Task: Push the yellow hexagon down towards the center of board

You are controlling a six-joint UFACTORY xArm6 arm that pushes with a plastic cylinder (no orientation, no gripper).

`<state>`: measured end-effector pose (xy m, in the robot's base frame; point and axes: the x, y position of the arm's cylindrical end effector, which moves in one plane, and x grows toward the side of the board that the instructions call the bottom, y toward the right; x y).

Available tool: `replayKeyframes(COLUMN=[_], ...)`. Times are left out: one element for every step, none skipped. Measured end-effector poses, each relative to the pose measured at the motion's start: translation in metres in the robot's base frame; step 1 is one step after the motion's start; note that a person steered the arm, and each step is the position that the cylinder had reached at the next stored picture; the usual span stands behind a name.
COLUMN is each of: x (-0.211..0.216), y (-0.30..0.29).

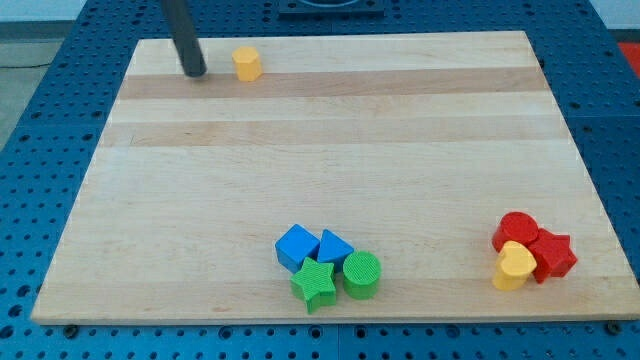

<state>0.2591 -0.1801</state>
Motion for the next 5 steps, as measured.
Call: replayKeyframes(x=[-0.011, -0.012, -0.012, -0.012, 0.003], y=[0.047, 0.092, 0.137, 0.179, 0.199])
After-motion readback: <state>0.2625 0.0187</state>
